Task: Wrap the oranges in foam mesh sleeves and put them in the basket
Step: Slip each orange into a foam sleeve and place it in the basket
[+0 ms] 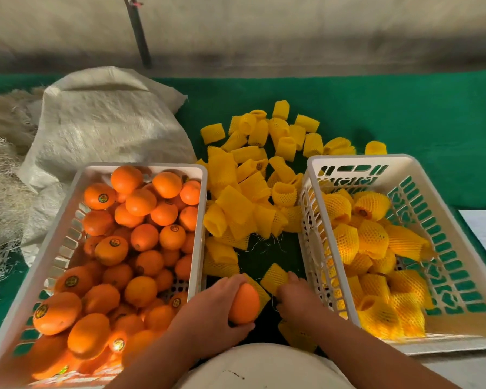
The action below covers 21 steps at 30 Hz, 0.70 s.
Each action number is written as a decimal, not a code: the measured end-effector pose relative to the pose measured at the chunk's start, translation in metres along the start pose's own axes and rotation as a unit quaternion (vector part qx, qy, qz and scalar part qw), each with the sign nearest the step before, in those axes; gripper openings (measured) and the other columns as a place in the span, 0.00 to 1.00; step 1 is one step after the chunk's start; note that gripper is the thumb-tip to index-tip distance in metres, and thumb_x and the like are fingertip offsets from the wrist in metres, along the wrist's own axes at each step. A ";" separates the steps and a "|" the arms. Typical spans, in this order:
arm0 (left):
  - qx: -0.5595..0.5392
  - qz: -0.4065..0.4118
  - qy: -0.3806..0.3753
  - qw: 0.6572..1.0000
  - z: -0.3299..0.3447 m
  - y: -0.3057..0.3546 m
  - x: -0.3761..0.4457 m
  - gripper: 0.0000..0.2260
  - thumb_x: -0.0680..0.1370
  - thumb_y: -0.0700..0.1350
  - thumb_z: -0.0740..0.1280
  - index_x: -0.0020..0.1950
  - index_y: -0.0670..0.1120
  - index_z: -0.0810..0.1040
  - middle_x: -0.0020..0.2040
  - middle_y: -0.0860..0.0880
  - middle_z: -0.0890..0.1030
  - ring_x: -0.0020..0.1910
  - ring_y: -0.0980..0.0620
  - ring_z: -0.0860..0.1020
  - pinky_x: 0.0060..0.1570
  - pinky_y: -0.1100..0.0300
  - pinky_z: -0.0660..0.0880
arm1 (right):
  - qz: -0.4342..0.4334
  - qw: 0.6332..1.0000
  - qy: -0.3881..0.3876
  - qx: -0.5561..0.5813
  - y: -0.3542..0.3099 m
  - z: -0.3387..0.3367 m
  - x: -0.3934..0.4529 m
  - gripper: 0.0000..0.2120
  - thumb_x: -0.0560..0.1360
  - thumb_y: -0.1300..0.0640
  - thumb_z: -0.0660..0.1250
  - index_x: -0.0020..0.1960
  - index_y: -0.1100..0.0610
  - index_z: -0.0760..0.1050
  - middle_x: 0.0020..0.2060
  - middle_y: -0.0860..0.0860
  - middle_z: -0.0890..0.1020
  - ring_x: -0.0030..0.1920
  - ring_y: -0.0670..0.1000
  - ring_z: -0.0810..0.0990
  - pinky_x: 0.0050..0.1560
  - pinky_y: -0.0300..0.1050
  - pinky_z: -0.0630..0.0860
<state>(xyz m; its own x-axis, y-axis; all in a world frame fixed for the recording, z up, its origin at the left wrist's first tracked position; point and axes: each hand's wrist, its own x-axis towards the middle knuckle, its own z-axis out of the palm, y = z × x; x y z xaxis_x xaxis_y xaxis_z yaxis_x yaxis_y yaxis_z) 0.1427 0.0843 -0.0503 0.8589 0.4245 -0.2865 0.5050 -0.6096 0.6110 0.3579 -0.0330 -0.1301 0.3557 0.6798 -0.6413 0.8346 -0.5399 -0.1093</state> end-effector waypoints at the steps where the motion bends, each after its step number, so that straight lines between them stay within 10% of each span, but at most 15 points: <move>1: 0.026 0.005 -0.003 1.000 0.003 -0.001 0.000 0.39 0.67 0.78 0.65 0.73 0.72 0.53 0.68 0.68 0.70 0.58 0.58 0.77 0.54 0.63 0.75 | 0.016 1.000 -0.021 0.006 0.001 0.005 0.002 0.19 0.79 0.52 0.70 0.67 0.59 0.77 0.77 0.60 0.63 0.72 0.64 0.68 0.68 0.56 0.74; 4: 0.025 -0.007 0.006 1.000 0.007 -0.007 0.001 0.40 0.67 0.80 0.62 0.74 0.71 0.51 0.71 0.65 0.70 0.59 0.58 0.76 0.56 0.60 0.77 | 0.035 0.998 0.000 0.045 0.000 0.015 0.007 0.28 0.78 0.54 0.71 0.75 0.59 0.69 0.74 0.58 0.67 0.71 0.60 0.70 0.68 0.55 0.74; 13: -0.059 -0.024 0.036 0.997 0.001 -0.002 0.002 0.37 0.65 0.79 0.67 0.68 0.77 0.53 0.64 0.78 0.64 0.53 0.61 0.77 0.47 0.68 0.73 | -0.051 0.943 0.203 0.260 -0.010 -0.026 -0.010 0.16 0.81 0.47 0.68 0.67 0.44 0.71 0.56 0.44 0.76 0.49 0.42 0.76 0.44 0.34 0.70; 18: -0.123 0.001 0.045 0.991 -0.017 0.008 0.004 0.40 0.63 0.74 0.74 0.70 0.69 0.61 0.71 0.77 0.58 0.61 0.63 0.74 0.45 0.70 0.77 | -0.116 0.897 0.242 0.352 -0.029 -0.069 -0.038 0.06 0.80 0.44 0.63 0.53 0.39 0.78 0.39 0.41 0.81 0.37 0.43 0.79 0.34 0.37 0.72; 21: -0.115 0.029 0.018 0.993 -0.028 0.026 0.007 0.40 0.63 0.74 0.75 0.71 0.69 0.61 0.74 0.76 0.57 0.63 0.63 0.72 0.51 0.65 0.78 | -0.152 0.890 0.256 0.345 -0.037 -0.087 -0.052 0.09 0.80 0.41 0.62 0.56 0.39 0.79 0.41 0.36 0.82 0.41 0.39 0.82 0.39 0.34 0.76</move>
<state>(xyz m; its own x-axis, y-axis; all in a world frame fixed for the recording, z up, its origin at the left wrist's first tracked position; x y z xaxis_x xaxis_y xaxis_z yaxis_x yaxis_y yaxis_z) 0.1593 0.0901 -0.0151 0.8802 0.4195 -0.2219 0.4187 -0.4664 0.7792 0.3455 -0.0053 -0.0268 0.4492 0.8888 -0.0912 0.5317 -0.3479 -0.7722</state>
